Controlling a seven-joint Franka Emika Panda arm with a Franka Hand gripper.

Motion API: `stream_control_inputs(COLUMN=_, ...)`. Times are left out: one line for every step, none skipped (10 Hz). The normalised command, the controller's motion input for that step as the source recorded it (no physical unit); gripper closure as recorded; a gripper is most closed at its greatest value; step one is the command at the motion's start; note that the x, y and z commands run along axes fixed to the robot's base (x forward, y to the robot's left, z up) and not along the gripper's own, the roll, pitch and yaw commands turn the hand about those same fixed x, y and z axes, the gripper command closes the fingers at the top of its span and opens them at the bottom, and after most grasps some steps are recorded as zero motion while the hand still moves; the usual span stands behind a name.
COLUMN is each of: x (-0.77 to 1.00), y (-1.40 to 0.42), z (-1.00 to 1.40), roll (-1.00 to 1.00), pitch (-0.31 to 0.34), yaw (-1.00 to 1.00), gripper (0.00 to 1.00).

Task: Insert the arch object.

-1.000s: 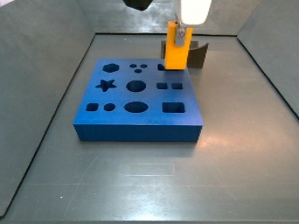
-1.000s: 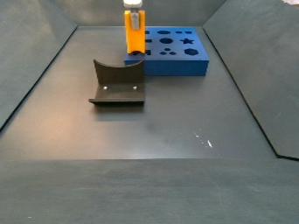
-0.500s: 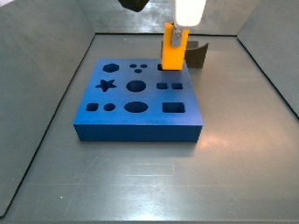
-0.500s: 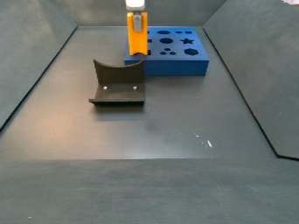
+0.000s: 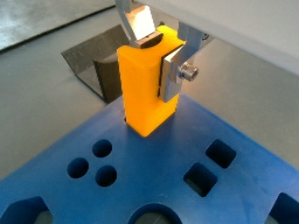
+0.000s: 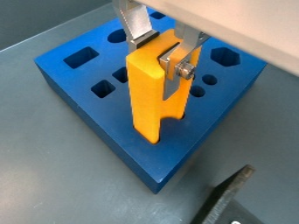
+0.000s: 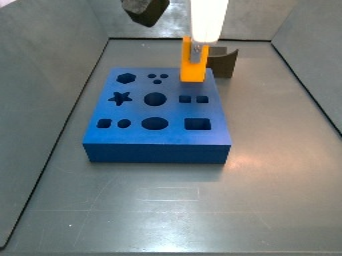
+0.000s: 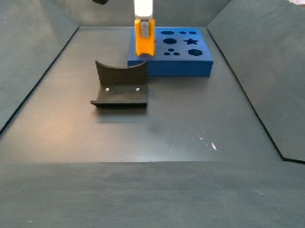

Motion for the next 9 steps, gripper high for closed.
stream_control_inputs(x=0.0, y=-0.09, z=-0.34, roll=-0.03, pitch=-0.077, yaw=-0.03, gripper=1.0)
stream_control_inputs(x=0.0, y=-0.13, z=-0.27, roll=0.01, pitch=-0.051, yaw=0.0, gripper=1.0)
stream_control_inputs(x=0.0, y=-0.19, z=-0.24, roll=0.12, pitch=-0.024, yaw=0.0, gripper=1.0)
stream_control_inputs(x=0.0, y=-0.19, z=-0.28, roll=0.13, pitch=-0.036, yaw=0.0, gripper=1.0)
stream_control_inputs(x=0.0, y=-0.22, z=-0.25, roll=0.16, pitch=-0.014, yaw=-0.01, gripper=1.0)
stream_control_inputs(x=0.01, y=-0.24, z=-0.24, roll=0.17, pitch=0.0, yaw=-0.06, gripper=1.0)
stream_control_inputs(x=0.05, y=-0.15, z=-0.17, roll=0.03, pitch=-0.01, yaw=-0.04, gripper=1.0)
stream_control_inputs(x=0.03, y=0.0, z=-0.1, roll=-0.05, pitch=-0.033, yaw=-0.03, gripper=1.0)
stream_control_inputs(x=0.0, y=0.0, z=0.0, roll=0.0, pitch=-0.011, yaw=0.0, gripper=1.0)
